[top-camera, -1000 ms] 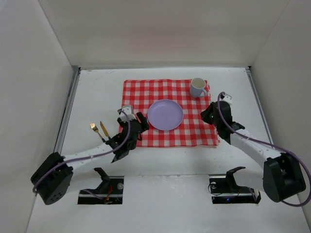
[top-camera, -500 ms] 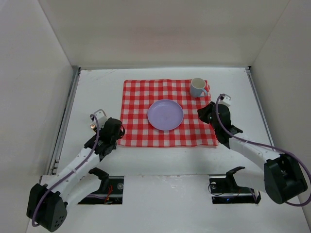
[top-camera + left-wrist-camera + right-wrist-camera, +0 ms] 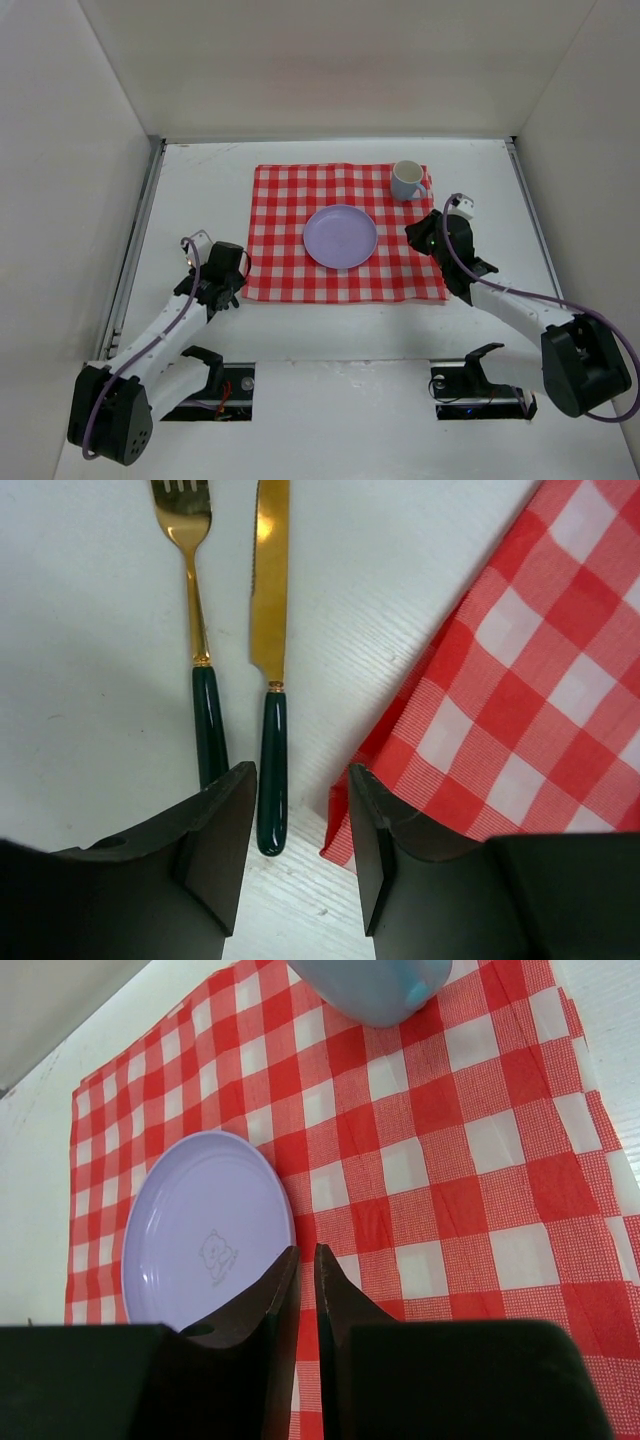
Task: Set the dinner table for one person
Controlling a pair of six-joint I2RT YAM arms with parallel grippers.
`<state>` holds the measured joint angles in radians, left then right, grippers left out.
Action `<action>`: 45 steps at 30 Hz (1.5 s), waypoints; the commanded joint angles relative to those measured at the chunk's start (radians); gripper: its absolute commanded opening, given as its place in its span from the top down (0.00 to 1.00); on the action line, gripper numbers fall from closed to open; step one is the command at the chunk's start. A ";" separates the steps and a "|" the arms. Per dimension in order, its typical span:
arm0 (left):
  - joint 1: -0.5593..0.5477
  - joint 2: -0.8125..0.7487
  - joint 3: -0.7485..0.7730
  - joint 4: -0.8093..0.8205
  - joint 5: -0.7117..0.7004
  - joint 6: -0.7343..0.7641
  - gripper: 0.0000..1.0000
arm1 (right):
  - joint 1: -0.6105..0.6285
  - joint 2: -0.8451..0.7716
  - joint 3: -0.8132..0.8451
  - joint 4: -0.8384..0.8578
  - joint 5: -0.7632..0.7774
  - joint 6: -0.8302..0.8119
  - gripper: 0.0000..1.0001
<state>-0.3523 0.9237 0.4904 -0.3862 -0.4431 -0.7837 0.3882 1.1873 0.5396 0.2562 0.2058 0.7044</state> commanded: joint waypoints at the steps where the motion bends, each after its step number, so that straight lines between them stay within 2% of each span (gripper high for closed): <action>1: 0.017 0.033 0.004 0.006 0.035 0.046 0.61 | 0.004 0.014 0.005 0.060 -0.009 0.004 0.83; 20: 0.046 0.187 0.010 0.053 0.066 0.047 0.67 | -0.002 -0.005 -0.003 0.058 -0.017 0.004 0.81; 27: 0.049 0.208 0.001 0.075 0.066 0.050 0.86 | -0.001 -0.006 -0.003 0.058 -0.017 0.004 0.77; 30: 0.049 0.214 -0.006 0.072 0.066 0.050 0.90 | -0.002 -0.018 -0.009 0.066 -0.016 0.004 0.73; 35: 0.049 0.231 -0.018 0.089 0.066 0.041 0.89 | -0.007 -0.032 -0.013 0.063 -0.016 0.004 0.72; 38: 0.051 0.254 -0.024 0.090 0.061 0.031 0.82 | -0.012 -0.035 -0.013 0.060 -0.017 0.004 0.72; 42: 0.059 0.262 -0.030 0.104 0.066 0.024 0.79 | -0.012 -0.040 -0.016 0.060 -0.016 0.004 0.72; 44: 0.059 0.268 -0.029 0.106 0.066 0.024 0.79 | -0.015 -0.040 -0.017 0.060 -0.017 0.004 0.72; 45: 0.057 0.271 -0.027 0.109 0.066 0.029 0.84 | -0.015 -0.040 -0.017 0.060 -0.017 0.004 0.73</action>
<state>-0.3031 1.1751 0.4839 -0.2543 -0.3965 -0.7528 0.3813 1.1709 0.5224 0.2562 0.1925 0.7078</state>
